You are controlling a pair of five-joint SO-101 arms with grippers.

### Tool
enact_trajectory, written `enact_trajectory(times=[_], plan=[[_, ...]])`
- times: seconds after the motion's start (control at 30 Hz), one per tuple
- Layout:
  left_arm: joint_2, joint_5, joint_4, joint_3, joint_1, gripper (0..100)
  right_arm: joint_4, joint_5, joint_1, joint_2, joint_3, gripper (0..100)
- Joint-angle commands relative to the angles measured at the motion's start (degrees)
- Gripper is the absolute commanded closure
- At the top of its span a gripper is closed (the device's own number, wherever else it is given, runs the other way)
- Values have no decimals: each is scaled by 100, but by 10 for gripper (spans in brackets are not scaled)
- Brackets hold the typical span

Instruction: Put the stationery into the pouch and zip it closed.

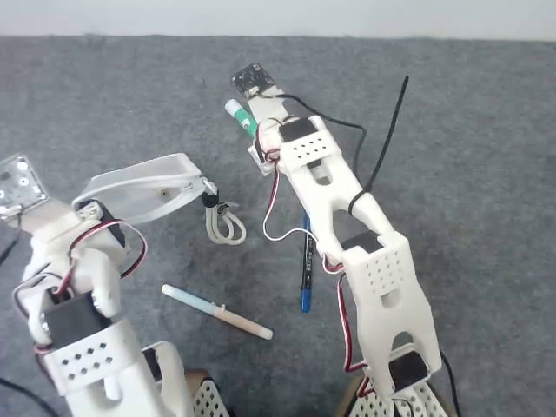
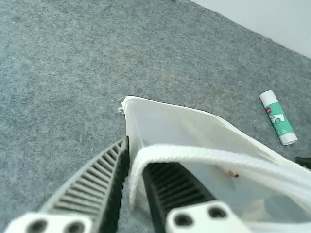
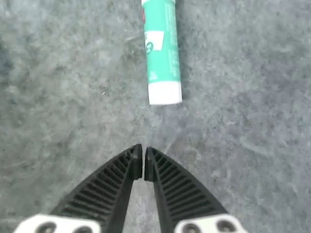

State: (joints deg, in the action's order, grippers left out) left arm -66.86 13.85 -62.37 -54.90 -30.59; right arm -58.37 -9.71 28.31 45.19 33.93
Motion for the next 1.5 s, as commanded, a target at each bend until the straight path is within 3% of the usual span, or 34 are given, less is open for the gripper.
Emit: enact_trajectory(times=[0.0,0.17,0.37,0.43,0.7,0.97,1.47], plan=[[-62,62,158,92,-18,990,-84,70,-66,-602,246,989],[-62,62,18,119,-35,990,-127,88,-66,-655,237,973],[-756,35,-220,31,-44,990,-110,404,-57,-637,229,756],[-1160,26,-185,-171,-44,990,13,396,31,-602,229,724],[-2488,26,-185,-681,-44,990,1007,396,92,-242,211,723],[-2637,26,-255,-708,-44,990,1956,378,110,330,211,723],[-2646,18,-255,-708,-44,990,2220,-88,119,743,246,728]])
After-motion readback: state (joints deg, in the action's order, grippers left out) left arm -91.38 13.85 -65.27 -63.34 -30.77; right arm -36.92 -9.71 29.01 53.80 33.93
